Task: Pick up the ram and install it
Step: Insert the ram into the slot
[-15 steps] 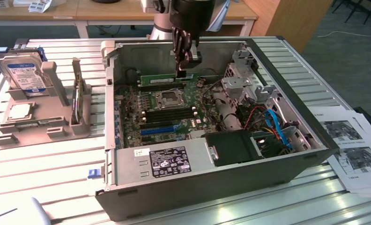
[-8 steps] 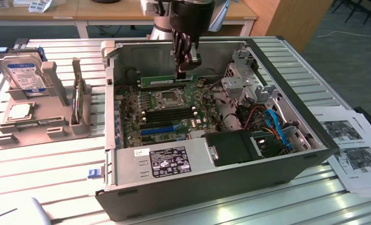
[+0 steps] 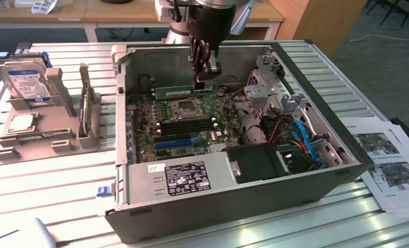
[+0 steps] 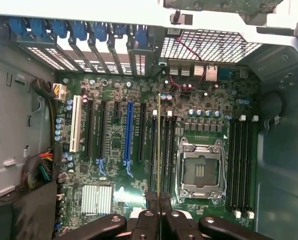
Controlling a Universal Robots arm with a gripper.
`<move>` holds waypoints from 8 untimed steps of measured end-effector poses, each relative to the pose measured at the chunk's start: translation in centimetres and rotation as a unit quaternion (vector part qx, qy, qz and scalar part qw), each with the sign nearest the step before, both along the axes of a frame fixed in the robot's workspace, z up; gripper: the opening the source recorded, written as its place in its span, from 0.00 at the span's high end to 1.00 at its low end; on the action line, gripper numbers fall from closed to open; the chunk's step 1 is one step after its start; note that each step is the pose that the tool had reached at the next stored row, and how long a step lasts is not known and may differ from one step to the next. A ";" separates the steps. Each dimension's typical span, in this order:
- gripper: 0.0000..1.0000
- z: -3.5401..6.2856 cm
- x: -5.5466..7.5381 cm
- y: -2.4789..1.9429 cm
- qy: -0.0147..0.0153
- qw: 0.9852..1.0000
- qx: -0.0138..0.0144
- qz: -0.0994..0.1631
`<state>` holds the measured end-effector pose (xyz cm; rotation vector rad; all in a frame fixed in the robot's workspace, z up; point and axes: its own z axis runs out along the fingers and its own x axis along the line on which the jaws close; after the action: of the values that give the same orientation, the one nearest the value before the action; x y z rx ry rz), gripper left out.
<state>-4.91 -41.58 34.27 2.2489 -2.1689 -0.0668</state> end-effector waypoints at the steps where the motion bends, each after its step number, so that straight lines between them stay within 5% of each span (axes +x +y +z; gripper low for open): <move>1: 0.88 -0.11 0.0 0.00 0.000 1.000 0.000 0.000; 8: 0.88 -0.91 0.0 0.00 0.000 1.000 0.000 0.000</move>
<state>-4.91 -41.59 33.36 2.2489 -2.1688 -0.0667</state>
